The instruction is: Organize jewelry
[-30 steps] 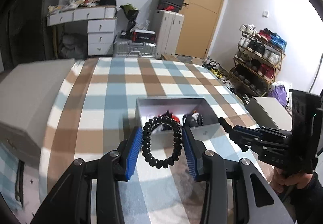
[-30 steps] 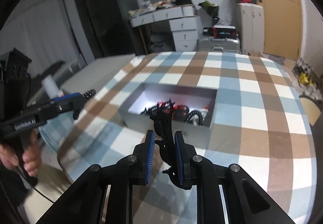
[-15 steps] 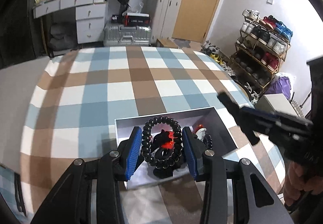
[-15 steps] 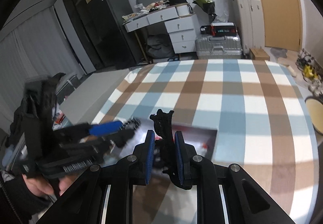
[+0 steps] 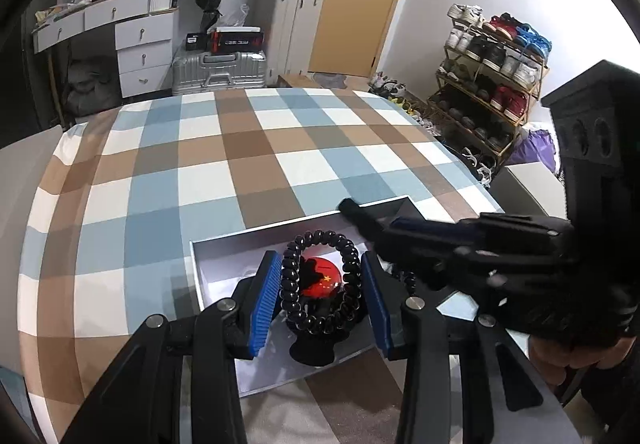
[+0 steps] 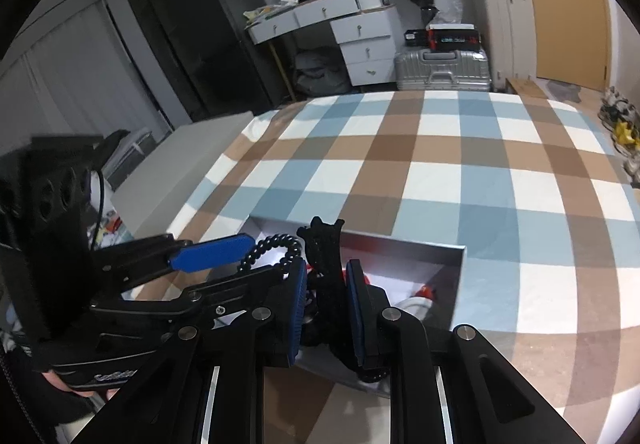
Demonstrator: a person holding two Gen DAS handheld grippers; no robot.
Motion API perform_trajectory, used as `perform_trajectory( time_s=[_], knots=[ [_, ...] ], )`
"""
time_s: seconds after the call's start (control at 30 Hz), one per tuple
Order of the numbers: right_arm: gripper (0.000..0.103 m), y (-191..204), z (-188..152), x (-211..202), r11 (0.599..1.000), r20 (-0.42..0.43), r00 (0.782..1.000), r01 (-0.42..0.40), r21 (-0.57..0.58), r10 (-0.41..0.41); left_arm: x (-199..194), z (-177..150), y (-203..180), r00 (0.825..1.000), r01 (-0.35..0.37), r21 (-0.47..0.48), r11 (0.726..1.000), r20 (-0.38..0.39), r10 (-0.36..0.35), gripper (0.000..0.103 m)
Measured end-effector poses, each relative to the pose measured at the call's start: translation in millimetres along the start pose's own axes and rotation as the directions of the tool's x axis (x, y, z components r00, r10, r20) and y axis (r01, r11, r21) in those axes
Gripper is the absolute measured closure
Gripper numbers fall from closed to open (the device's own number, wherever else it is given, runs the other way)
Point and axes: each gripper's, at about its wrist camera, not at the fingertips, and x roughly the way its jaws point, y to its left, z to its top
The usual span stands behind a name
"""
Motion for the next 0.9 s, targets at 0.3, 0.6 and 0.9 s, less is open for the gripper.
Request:
perform_trajectory(
  time_s=[0.3, 0.6, 0.9],
  knots=[
    [0.084, -4, -1, 3, 0.999, 0.017, 0.999, 0.031, 0.021, -0.031, 1, 2, 5, 0.999, -0.022, -0.026, 0.999, 0.029, 0.023, 0.068],
    [0.075, -10, -2, -3, 0.999, 0.047, 0.999, 0.009, 0.048, -0.011, 6, 1, 11, 0.996, -0.062, -0.041, 0.997, 0.057, 0.065, 0.047],
    [0.021, -9, -6, -43, 0.998, 0.297, 0.953, -0.065, 0.020, 0.056, -24, -2, 14, 0.955, -0.141, -0.081, 0.987, 0.250, 0.156, 0.034]
  ],
)
